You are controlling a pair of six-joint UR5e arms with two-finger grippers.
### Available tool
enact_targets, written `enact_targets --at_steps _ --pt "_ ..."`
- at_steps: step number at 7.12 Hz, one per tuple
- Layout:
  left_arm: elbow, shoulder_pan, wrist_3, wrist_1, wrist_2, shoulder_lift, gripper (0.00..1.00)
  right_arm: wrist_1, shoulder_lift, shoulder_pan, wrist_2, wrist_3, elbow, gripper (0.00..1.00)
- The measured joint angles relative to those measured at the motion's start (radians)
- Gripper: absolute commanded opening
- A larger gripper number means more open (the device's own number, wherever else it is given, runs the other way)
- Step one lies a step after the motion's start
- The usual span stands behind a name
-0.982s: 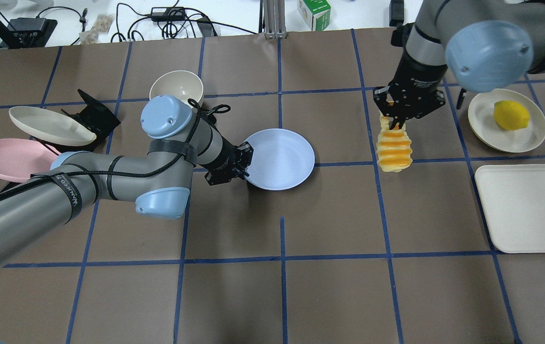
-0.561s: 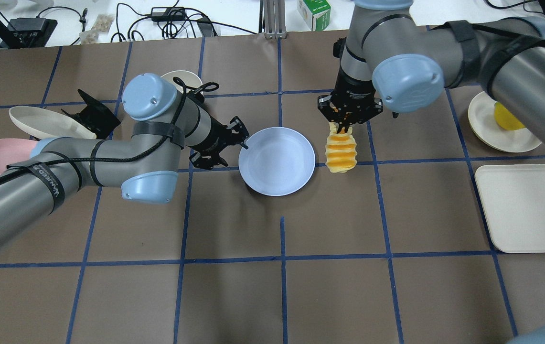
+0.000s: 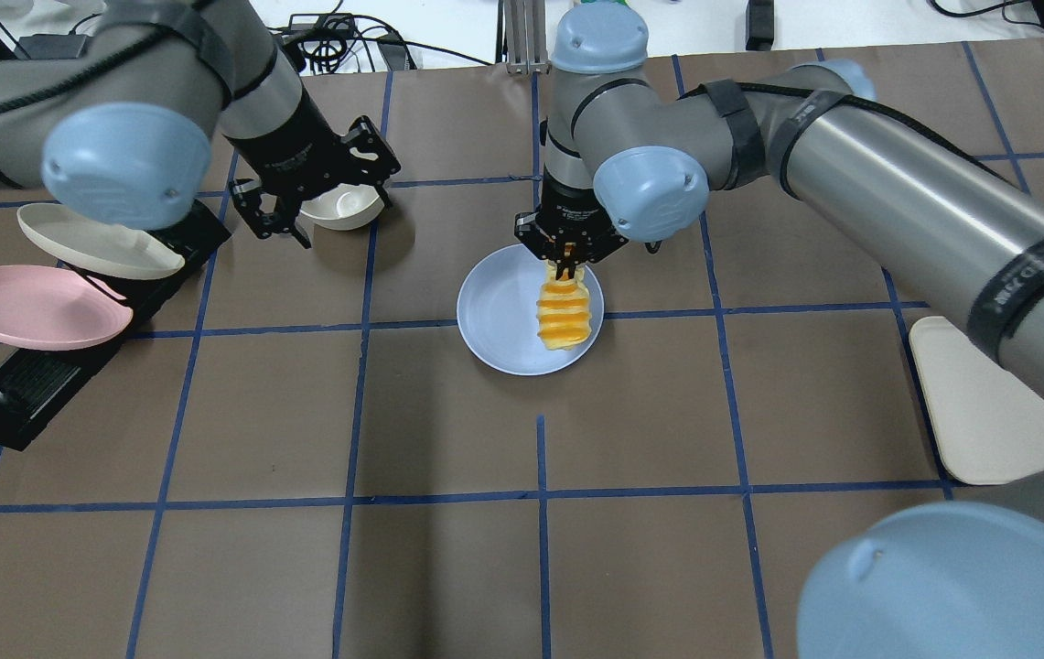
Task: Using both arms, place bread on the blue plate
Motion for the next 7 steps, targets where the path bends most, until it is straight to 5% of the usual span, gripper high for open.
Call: enact_targets --at_steps 2,3,4,7 --pt "0.045 -0.007 0.166 -0.090 0.085 0.069 1.00 -0.049 0.043 0.029 0.004 0.019 -0.002 0.07" --pt "0.045 -0.014 0.244 -0.098 0.091 0.093 1.00 -0.084 0.065 0.033 0.007 0.022 -0.003 0.68" --pt "0.036 -0.020 0.287 -0.101 0.090 0.107 1.00 -0.121 0.083 0.034 0.010 0.024 -0.002 1.00" --pt "0.016 -0.022 0.335 -0.098 0.084 0.123 1.00 -0.146 0.086 0.035 0.003 0.027 -0.002 1.00"
